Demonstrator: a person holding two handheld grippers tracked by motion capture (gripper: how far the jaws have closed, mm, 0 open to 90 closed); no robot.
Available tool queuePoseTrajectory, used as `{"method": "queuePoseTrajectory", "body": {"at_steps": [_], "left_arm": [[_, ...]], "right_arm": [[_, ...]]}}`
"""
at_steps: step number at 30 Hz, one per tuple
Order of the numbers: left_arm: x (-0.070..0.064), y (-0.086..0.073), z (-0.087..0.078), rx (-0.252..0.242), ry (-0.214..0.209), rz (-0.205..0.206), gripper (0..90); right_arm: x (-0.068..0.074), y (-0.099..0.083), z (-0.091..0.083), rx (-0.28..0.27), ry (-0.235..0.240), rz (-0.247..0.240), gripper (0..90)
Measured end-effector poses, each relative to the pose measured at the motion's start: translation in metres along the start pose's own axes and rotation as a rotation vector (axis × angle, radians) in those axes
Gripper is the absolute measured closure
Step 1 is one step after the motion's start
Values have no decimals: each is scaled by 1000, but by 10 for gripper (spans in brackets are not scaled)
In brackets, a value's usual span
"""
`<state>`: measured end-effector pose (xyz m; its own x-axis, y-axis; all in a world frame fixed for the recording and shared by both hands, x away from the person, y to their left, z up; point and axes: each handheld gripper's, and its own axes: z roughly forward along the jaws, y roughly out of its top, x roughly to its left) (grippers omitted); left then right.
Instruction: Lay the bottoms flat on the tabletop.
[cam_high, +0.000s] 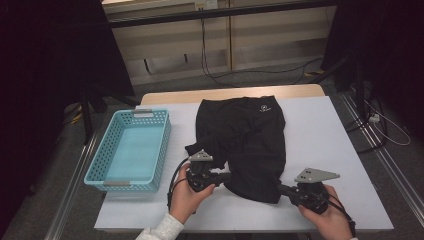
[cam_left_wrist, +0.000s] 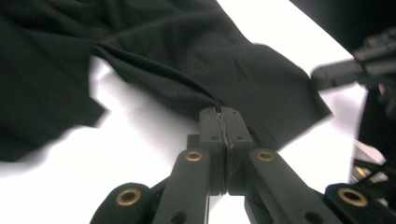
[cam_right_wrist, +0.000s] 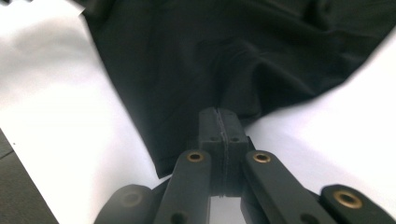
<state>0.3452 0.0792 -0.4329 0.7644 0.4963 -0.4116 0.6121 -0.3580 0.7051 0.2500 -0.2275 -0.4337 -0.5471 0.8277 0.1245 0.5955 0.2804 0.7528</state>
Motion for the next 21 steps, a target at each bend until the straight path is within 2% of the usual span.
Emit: {"method": "queuePoseTrajectory", "body": {"at_steps": [3, 5, 7, 9, 11, 12, 13, 14, 19, 21], "left_arm": [[-8, -3, 6, 27, -20, 16, 892], [-8, -5, 10, 42, -24, 17, 891], [-7, -7, 12, 55, -28, 9, 889], [-7, -10, 14, 72, -28, 9, 887], [-6, -11, 15, 76, -28, 13, 884], [-6, -12, 14, 79, -27, 11, 882], [-5, -12, 14, 77, -23, 8, 882], [-4, -12, 13, 73, -20, 8, 882], [0, -13, 9, 81, 0, 1, 887], [2, -14, 7, 86, 11, -12, 887]], "right_arm": [[-3, 0, -9, -15, -9, -4, 900], [-3, -2, -13, -7, -20, -13, 900], [-5, -5, -14, 17, -18, -23, 900], [-7, -8, -13, 35, -36, -27, 880], [-10, -8, -10, 22, -55, -12, 706], [-12, -6, -8, 6, -84, 4, 667], [-13, -5, -7, 0, -93, 17, 652], [-16, -3, -3, -11, -104, 32, 583], [-26, 2, 10, -17, -129, 100, 606], [-29, 3, 16, -18, -143, 125, 559]]}}
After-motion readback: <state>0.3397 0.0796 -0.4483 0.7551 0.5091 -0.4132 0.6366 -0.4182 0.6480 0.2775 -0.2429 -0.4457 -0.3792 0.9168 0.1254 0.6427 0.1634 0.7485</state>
